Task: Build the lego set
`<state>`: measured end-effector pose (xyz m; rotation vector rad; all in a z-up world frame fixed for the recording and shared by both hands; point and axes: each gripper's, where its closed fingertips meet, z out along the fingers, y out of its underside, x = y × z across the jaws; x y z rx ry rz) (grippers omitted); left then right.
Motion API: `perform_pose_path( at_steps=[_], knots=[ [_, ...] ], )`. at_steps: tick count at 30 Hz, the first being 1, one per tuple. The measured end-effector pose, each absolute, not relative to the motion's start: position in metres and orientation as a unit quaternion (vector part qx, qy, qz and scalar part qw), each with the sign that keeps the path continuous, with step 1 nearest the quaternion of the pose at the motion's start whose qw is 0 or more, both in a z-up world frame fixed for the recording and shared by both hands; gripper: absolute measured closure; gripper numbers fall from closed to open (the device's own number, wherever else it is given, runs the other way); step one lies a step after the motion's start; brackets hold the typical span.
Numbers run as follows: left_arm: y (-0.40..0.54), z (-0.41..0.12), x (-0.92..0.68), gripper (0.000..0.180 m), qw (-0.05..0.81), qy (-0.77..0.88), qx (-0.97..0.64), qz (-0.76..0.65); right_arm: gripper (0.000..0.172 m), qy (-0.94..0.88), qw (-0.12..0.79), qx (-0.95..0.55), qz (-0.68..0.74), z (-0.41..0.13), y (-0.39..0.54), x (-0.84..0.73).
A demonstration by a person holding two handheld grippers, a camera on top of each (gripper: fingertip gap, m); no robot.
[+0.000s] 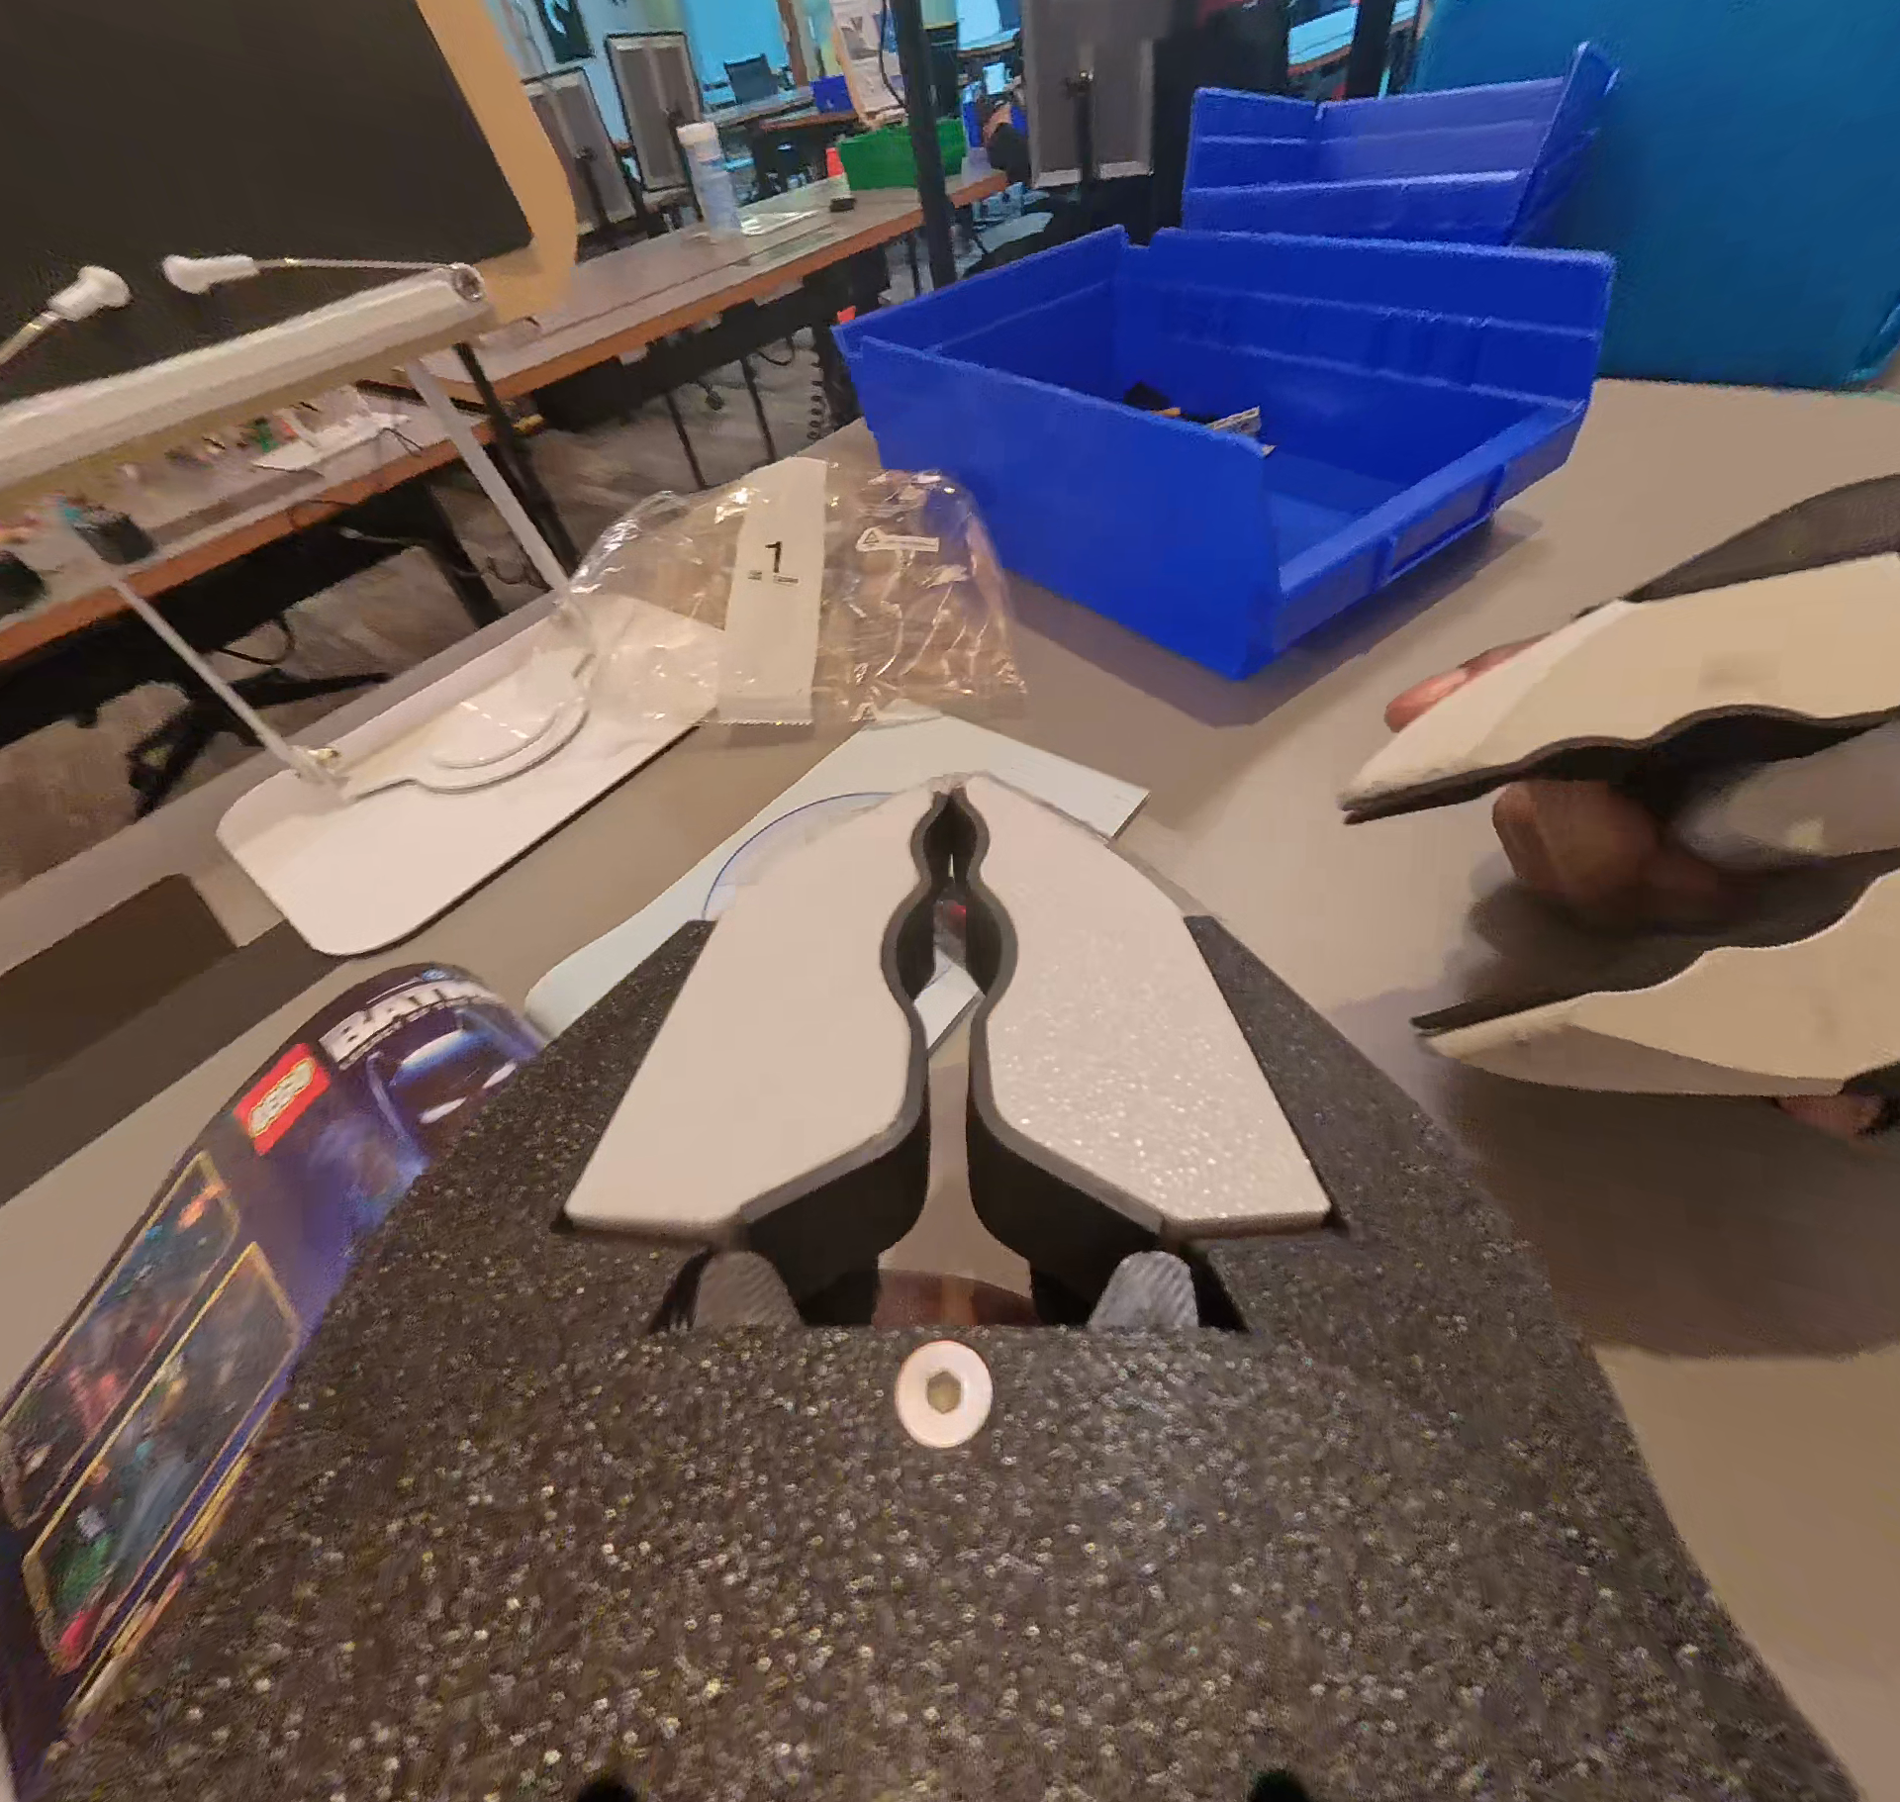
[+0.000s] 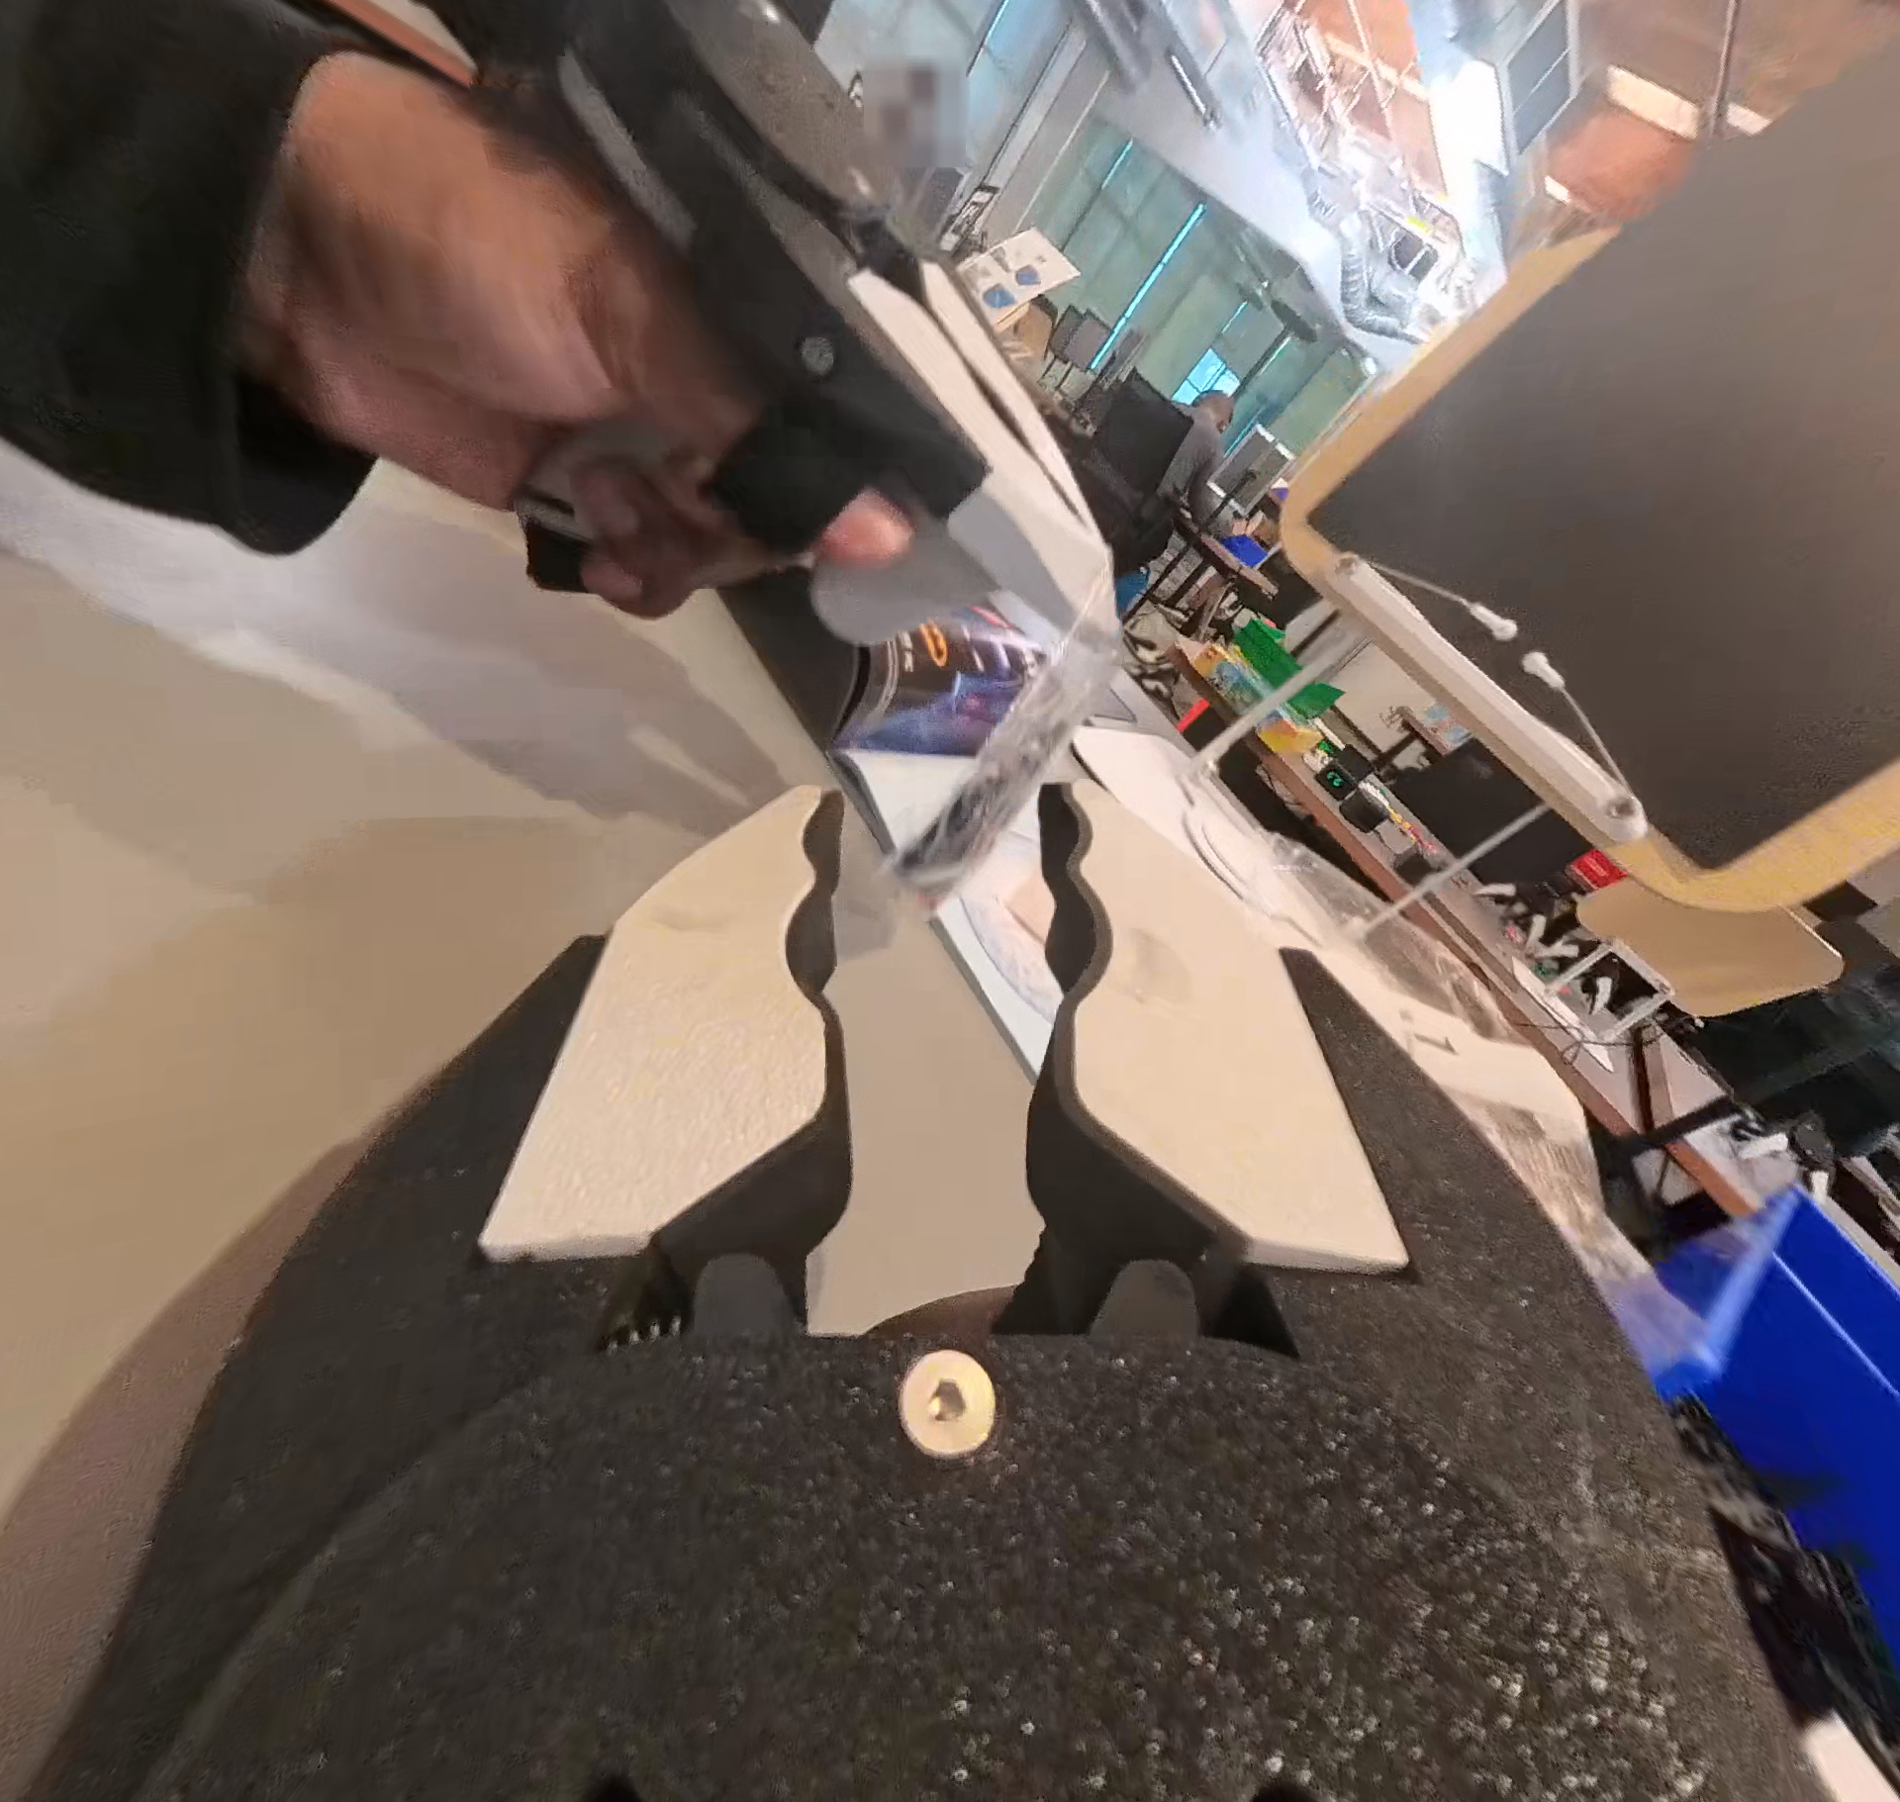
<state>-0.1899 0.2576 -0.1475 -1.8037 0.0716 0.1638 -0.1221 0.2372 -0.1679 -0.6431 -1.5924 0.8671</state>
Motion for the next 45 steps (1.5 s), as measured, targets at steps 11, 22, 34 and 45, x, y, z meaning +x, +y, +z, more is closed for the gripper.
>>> perform_pose_path(
  at_steps=[11, 22, 34, 45],
  knots=[
    [0.232, -0.168, -0.202, 0.180, 0.579, -0.010, -0.809, 0.098, 0.131, -0.734, 0.564, -0.247, 0.286, -0.195, 0.211, -0.143],
    [0.227, -0.143, -0.203, 0.180, 0.592, -0.032, -0.800, 0.087, 0.121, -0.747, 0.504, -0.326, 0.286, -0.205, 0.183, -0.141],
    [0.222, -0.141, -0.195, 0.180, 0.585, -0.020, -0.808, 0.071, 0.124, -0.724, 0.503, -0.405, 0.244, -0.211, 0.225, -0.146],
    [0.217, -0.135, -0.210, 0.180, 0.594, -0.043, -0.799, 0.076, 0.117, -0.709, 0.452, -0.446, 0.305, -0.208, 0.197, -0.146]
  ],
)
